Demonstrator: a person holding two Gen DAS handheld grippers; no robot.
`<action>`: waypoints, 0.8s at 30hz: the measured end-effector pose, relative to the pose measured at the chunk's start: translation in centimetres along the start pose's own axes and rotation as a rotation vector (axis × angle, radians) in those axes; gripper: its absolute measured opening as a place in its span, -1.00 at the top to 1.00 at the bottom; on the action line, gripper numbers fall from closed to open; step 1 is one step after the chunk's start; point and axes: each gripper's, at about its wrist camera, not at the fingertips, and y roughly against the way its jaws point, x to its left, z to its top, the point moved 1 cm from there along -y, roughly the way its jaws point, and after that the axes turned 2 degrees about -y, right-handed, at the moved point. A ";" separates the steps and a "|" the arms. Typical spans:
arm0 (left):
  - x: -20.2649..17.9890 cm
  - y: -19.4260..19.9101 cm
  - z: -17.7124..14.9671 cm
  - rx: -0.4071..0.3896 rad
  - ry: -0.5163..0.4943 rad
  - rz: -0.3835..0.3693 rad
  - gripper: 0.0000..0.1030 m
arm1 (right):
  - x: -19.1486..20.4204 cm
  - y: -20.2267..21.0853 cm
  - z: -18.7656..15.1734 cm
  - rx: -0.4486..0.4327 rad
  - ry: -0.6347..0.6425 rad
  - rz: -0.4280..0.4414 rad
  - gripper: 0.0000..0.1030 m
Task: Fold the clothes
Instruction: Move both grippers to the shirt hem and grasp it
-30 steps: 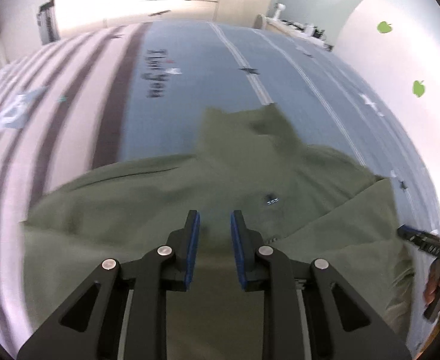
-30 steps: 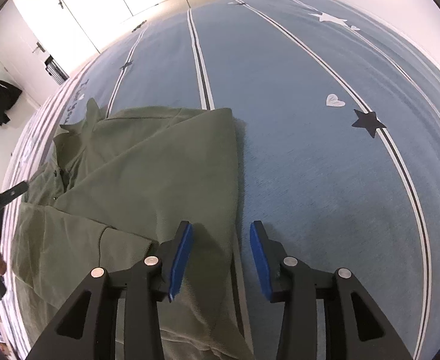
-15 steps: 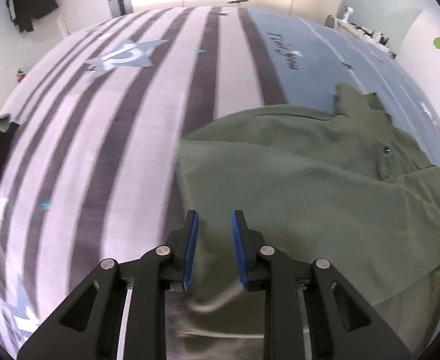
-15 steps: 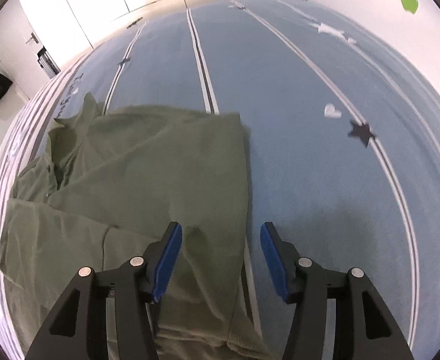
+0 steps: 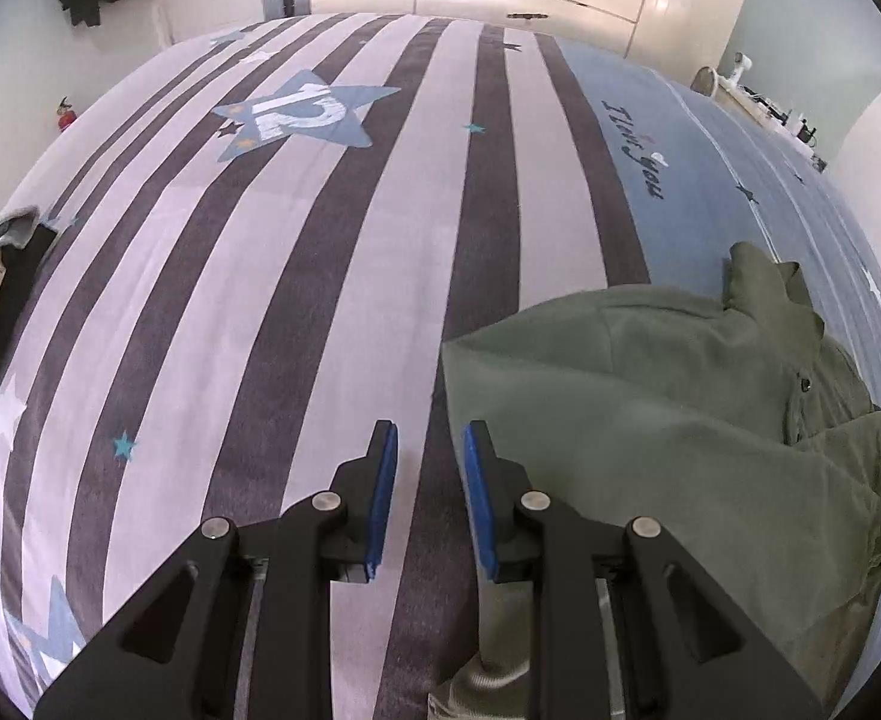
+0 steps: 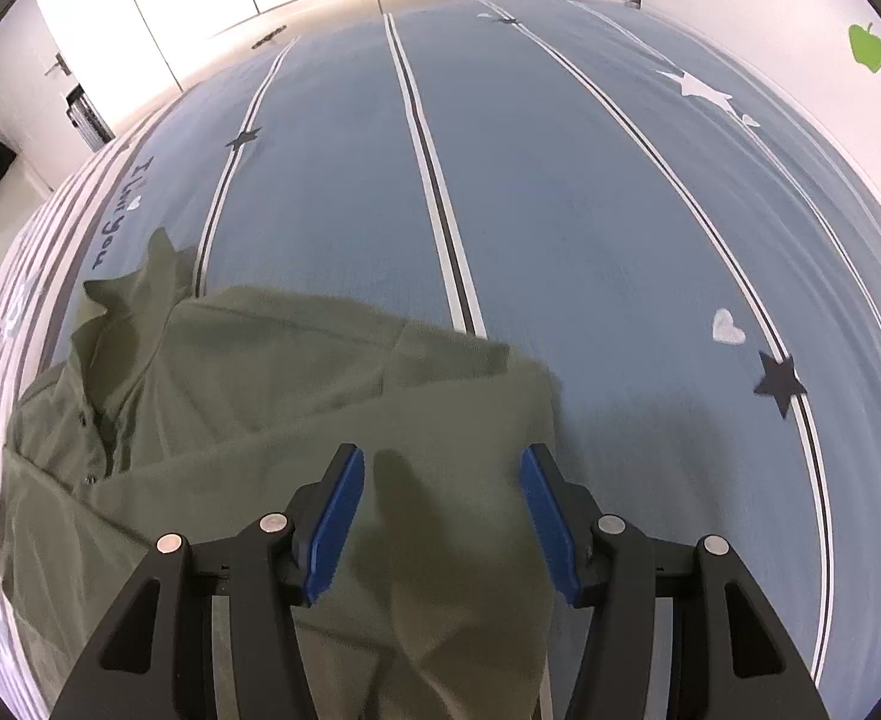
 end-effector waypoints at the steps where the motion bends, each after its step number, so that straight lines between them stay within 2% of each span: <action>1: -0.2 -0.3 0.3 0.005 -0.004 -0.005 0.61 | 0.1 -0.1 0.3 0.000 0.001 -0.001 0.01; 7: -1.9 -1.2 2.1 -0.010 -0.009 -0.053 0.61 | 1.3 -1.1 2.1 0.001 0.049 -0.002 0.01; 10: -3.6 -2.4 3.4 -0.027 -0.053 -0.067 0.61 | 2.4 -2.2 3.1 0.004 0.092 -0.003 0.01; 14: -5.6 -4.4 4.9 -0.003 -0.098 -0.080 0.61 | 3.8 -3.8 4.3 0.016 0.155 0.001 -0.01; 18: -7.7 -5.7 6.3 -0.007 -0.139 -0.104 0.60 | 5.8 -5.0 5.0 0.028 0.236 0.033 -0.04; 24: -10.1 -7.8 8.0 0.026 -0.157 -0.174 0.41 | 8.2 -6.2 6.5 0.027 0.254 0.109 -0.05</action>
